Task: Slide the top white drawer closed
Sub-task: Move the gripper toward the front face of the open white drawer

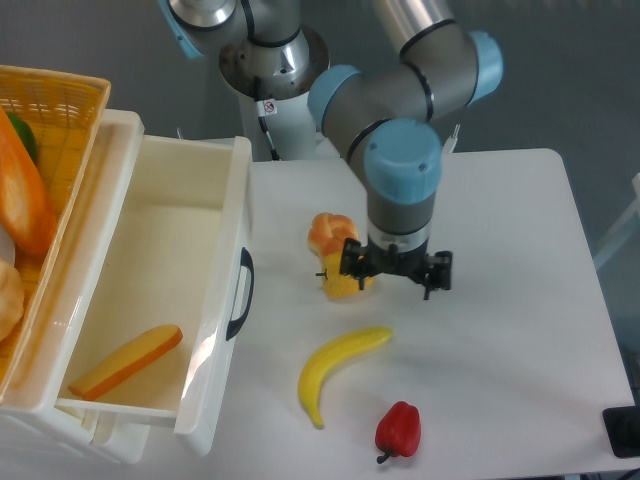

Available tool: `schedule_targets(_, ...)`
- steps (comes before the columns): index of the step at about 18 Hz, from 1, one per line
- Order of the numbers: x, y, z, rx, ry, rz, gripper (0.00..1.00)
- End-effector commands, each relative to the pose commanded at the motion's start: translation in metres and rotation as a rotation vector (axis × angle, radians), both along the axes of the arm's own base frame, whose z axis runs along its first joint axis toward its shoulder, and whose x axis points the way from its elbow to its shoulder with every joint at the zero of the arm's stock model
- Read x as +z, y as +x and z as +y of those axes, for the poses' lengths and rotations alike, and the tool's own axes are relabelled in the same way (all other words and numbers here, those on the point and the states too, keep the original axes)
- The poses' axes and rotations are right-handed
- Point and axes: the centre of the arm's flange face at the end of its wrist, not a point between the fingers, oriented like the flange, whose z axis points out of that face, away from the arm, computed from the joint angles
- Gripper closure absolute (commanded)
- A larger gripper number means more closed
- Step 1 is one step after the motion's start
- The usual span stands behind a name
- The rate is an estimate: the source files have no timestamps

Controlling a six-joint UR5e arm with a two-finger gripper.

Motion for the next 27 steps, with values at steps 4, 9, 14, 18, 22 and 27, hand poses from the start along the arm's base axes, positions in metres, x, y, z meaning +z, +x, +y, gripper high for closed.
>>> schedule_targets(4,-0.014,0.009,0.014,0.074,0.075,-0.106,0.0)
schedule_targets(9,-0.033,0.012,0.016,0.089,0.048,-0.168,0.0)
schedule_targets(14,-0.031,0.034,0.03,0.065,0.055,-0.21,0.0)
schedule_targets(18,-0.029,0.039,0.033,0.075,0.076,-0.23,0.0)
schedule_targets(22,-0.027,0.043,0.035,0.069,0.076,-0.235,0.0)
schedule_targets(27,-0.027,0.047,0.037,0.085,0.081,-0.246,0.0)
